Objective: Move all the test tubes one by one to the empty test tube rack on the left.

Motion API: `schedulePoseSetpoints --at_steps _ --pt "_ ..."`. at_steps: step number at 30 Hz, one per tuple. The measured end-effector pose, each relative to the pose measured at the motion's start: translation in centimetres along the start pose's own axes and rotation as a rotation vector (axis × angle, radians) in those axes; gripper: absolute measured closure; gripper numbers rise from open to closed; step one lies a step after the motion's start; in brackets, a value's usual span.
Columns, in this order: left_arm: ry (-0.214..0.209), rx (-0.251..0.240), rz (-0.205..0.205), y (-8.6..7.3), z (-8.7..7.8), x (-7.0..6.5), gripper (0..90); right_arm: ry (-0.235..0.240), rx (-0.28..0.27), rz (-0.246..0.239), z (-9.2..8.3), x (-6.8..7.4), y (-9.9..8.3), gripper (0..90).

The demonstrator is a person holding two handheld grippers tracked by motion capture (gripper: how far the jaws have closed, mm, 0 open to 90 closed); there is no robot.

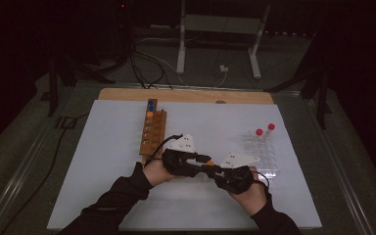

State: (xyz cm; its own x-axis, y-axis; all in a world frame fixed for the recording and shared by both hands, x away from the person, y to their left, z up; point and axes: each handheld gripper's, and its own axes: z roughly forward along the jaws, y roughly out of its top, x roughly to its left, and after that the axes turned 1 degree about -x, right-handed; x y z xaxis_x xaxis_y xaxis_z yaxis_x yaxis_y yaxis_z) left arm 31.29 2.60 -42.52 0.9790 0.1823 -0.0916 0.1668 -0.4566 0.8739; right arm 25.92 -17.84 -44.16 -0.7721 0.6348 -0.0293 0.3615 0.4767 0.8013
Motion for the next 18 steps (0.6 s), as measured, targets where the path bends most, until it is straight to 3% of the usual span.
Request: schedulePoseSetpoints --at_steps 9,18 --pt "0.016 0.015 0.033 0.17 0.16 -0.1 70.9 0.001 -0.003 0.006 0.02 -0.09 -0.04 75.0" --pt "0.028 0.009 0.028 0.48 -0.17 -0.05 71.5 -0.001 -0.03 0.008 -0.17 -0.19 -0.06 73.3"
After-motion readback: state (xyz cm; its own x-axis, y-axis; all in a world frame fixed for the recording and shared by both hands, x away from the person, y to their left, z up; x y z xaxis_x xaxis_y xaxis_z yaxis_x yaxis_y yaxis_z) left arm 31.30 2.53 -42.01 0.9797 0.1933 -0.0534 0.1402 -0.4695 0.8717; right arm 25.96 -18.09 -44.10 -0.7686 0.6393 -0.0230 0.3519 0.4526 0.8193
